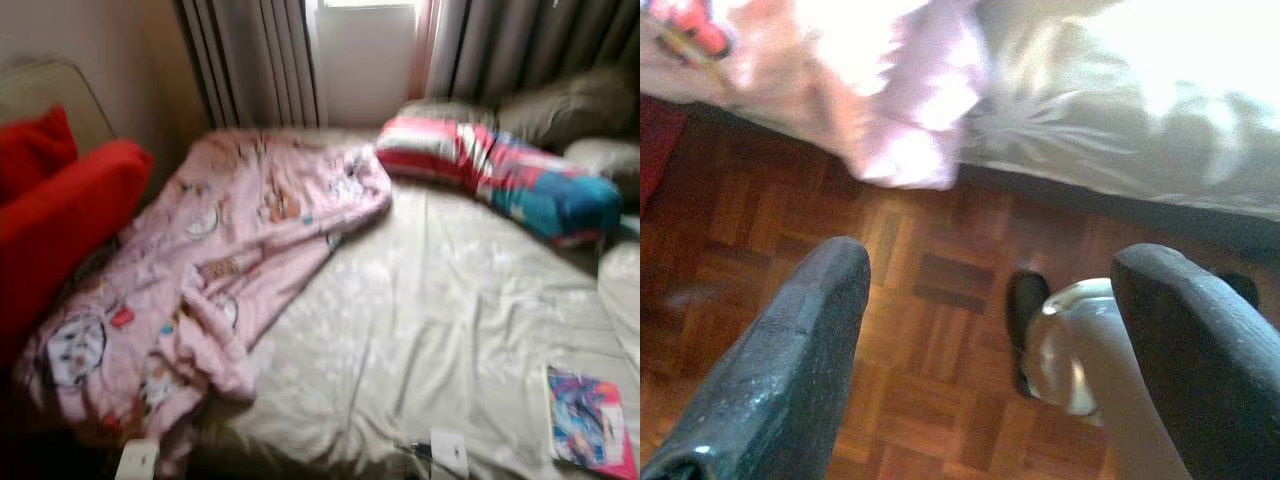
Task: Clean up the room
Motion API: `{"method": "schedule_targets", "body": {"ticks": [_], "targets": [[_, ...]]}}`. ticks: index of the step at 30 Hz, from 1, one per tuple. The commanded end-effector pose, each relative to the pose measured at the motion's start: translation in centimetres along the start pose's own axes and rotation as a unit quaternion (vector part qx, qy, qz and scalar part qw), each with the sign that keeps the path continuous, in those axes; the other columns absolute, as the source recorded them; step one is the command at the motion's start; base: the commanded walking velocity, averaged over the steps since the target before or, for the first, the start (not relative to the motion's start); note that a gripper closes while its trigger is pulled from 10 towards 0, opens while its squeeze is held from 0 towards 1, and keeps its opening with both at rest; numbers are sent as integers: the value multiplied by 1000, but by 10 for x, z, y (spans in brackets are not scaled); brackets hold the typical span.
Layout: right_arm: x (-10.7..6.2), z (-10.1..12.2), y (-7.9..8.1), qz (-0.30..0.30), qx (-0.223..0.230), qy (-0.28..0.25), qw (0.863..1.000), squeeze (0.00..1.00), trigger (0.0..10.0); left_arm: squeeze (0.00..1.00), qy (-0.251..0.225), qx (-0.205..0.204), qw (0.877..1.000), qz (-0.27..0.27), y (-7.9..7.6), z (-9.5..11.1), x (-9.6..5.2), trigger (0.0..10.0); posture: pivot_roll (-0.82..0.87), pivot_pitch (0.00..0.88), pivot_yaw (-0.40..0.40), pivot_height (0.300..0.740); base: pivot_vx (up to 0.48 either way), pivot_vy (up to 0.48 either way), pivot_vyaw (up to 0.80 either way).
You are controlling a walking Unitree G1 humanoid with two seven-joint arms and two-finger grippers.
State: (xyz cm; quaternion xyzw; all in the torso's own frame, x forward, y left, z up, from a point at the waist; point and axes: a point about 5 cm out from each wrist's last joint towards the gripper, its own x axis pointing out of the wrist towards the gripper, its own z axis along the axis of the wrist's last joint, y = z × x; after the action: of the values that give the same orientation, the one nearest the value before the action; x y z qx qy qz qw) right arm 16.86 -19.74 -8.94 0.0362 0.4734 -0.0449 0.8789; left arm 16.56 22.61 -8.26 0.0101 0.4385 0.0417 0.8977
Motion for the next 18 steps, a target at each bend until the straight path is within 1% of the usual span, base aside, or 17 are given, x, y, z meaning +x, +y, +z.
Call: {"method": "schedule_targets", "body": {"ticks": [1, 9, 18], "targets": [[1, 1, 8, 11, -1, -1, 1000, 0, 10000, 0, 10, -1, 1000, 10, 7, -6, -2, 10000, -32, 18, 38, 740, 0, 390, 0], [1, 1, 8, 16, -14, -2, 1000, 0, 10000, 0, 10, -2, 1000, 9, 7, -6, -2, 10000, -33, 28, 38, 740, 0, 393, 0], [1, 2, 8, 17, -12, -4, 1000, 0, 10000, 0, 8, -3, 1000, 9, 6, -5, -2, 10000, -33, 37, 36, 740, 0, 370, 623]]}}
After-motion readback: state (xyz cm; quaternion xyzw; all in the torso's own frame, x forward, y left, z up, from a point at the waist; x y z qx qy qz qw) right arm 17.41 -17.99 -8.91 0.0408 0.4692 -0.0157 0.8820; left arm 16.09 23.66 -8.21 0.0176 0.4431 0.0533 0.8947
